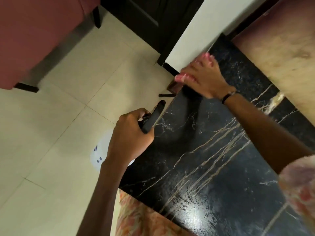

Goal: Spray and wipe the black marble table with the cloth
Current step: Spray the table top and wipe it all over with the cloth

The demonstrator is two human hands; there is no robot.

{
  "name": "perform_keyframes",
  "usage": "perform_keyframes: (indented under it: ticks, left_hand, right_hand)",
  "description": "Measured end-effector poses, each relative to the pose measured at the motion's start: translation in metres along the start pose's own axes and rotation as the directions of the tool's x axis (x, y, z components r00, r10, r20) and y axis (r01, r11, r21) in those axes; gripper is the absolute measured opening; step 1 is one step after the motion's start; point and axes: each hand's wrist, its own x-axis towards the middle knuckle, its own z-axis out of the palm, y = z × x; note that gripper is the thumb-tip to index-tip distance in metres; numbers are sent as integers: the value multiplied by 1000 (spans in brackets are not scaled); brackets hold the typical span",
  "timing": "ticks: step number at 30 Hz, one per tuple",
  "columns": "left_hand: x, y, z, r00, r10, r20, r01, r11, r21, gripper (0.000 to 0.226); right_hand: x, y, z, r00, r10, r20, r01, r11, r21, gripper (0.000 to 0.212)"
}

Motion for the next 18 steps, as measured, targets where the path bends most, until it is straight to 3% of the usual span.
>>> perform_keyframes:
  ticks: [3, 6, 9, 13, 16, 18]
  left_hand:
    - [-13, -12, -9, 999, -36, -2, 36, 999, -17, 20]
    - [-24, -24, -13, 998, -60, -17, 59, 998, -29, 24]
    - [-35, -34, -17, 996, -77, -44, 75, 996, -45, 26]
    - [-52, -46, -21, 991, -106, -85, 100, 993, -65, 32]
    - [-64, -56, -25, 989, -106, -106, 98, 992, -77, 26]
    - [-72, -62, -27, 985, -117, -125, 104, 989, -106, 19]
  right_hand:
    - [6, 2, -1, 999, 51, 14, -50, 998, -39, 65]
    - [-17, -42, 7, 999, 20, 32, -18, 999, -50, 55]
    - [-59, -119, 17, 995, -99, 18, 100, 995, -21, 48]
    - [-116, -211, 35, 952, -307, -6, 305, 941, 149, 36]
    - [-120, -214, 39, 905, -425, -13, 421, 893, 160, 38]
    - [-106, -193, 37, 916, -400, -15, 400, 912, 86, 43]
